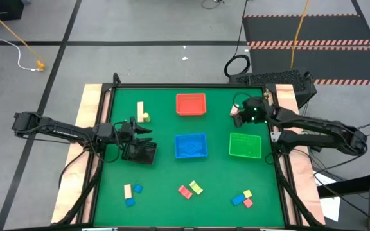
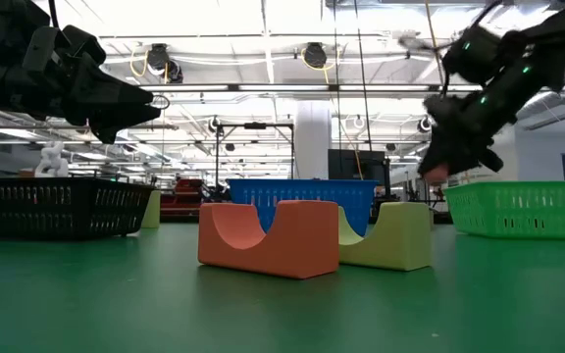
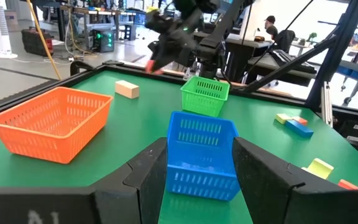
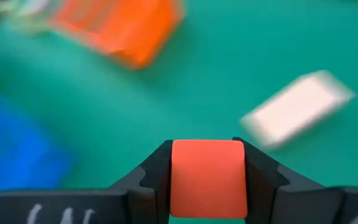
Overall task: Sort & place blocks by color
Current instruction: Put the top right red block into the green bin
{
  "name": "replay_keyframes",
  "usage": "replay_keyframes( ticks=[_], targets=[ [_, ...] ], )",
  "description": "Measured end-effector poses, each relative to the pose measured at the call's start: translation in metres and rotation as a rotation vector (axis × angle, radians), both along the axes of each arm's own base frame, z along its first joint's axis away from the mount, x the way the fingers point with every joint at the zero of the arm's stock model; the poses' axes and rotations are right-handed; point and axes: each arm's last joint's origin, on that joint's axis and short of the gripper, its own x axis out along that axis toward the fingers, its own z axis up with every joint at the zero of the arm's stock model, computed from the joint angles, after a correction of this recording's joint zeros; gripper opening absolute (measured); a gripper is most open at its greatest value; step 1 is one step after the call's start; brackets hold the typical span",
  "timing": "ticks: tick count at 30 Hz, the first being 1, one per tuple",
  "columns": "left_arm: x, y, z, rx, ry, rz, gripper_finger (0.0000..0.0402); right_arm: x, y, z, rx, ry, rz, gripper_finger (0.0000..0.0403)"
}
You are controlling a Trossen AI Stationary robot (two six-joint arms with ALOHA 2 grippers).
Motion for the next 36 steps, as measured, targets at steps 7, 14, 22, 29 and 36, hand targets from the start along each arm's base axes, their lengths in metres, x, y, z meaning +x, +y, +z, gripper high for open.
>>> replay_keyframes(
  ticks=[7, 14, 22, 29, 36],
  targets=[
    [0.0, 0.0, 0.0, 0.0, 0.0, 0.0, 0.0182, 0.006, 0.041, 0.015, 0.185, -0.16, 0.261, 0.0115],
    [0.0, 0.0, 0.0, 0.0, 0.0, 0.0, 0.0182, 0.001, 0.07, 0.014, 0.311, -0.11, 0.432, 0.0115],
    [0.0, 0.0, 0.0, 0.0, 0.0, 0.0, 0.0182, -0.012, 0.087, 0.002, 0.351, 0.076, 0.629, 0.0116],
    [0.0, 0.0, 0.0, 0.0, 0.0, 0.0, 0.0182, -0.017, 0.087, -0.003, 0.307, 0.149, 0.65, 0.0131],
    [0.0, 0.0, 0.0, 0.0, 0.0, 0.0, 0.0182, -0.017, 0.087, -0.003, 0.281, 0.149, 0.68, 0.0147]
  ],
)
